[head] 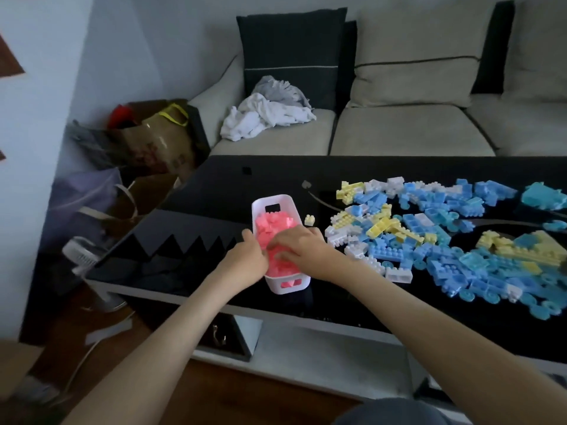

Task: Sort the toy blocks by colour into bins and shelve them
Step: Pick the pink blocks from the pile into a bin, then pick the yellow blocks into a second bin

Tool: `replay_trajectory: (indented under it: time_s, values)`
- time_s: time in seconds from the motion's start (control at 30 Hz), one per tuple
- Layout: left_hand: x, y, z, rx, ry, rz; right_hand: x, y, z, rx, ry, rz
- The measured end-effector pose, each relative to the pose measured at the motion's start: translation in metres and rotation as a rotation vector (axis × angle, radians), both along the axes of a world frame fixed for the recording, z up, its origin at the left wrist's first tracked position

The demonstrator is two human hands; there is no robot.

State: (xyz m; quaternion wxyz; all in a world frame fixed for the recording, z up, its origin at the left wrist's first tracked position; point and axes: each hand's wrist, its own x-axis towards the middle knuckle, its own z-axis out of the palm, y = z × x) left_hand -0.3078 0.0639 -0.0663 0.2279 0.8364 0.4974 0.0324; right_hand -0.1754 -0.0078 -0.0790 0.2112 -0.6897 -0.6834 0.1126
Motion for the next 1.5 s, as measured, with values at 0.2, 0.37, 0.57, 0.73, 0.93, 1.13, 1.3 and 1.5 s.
replay_trajectory:
  time_s: [0.2,0.37,0.57,0.73,0.93,1.13,1.3,1.5]
  values:
    - [-0.025,0.028,0.015,0.217,0.326,0.078,-0.018,0.011,-0.006,0.058,-0.018,0.008]
    - [-0.054,0.047,0.015,0.297,0.421,0.107,-0.033,0.021,-0.013,-0.076,-0.012,0.048]
    - [-0.046,0.041,0.022,0.499,0.283,0.126,-0.042,0.029,-0.011,-0.027,0.054,0.031]
    - [0.015,-0.010,0.030,0.756,0.097,-0.207,-0.017,0.009,0.005,0.182,0.070,-0.103]
    - [0.125,-0.070,0.021,0.472,0.071,-0.429,0.071,-0.065,0.013,0.066,-0.038,-0.509]
    - [0.217,-0.140,0.019,0.296,0.038,-0.731,0.160,-0.166,0.011,0.006,-0.109,-0.762]
    - [0.298,-0.199,0.024,0.107,0.193,-0.958,0.221,-0.248,0.021,0.003,-0.233,-1.071]
    - [0.341,-0.268,0.016,-0.032,-0.006,-1.132,0.265,-0.318,0.035,-0.094,-0.261,-1.478]
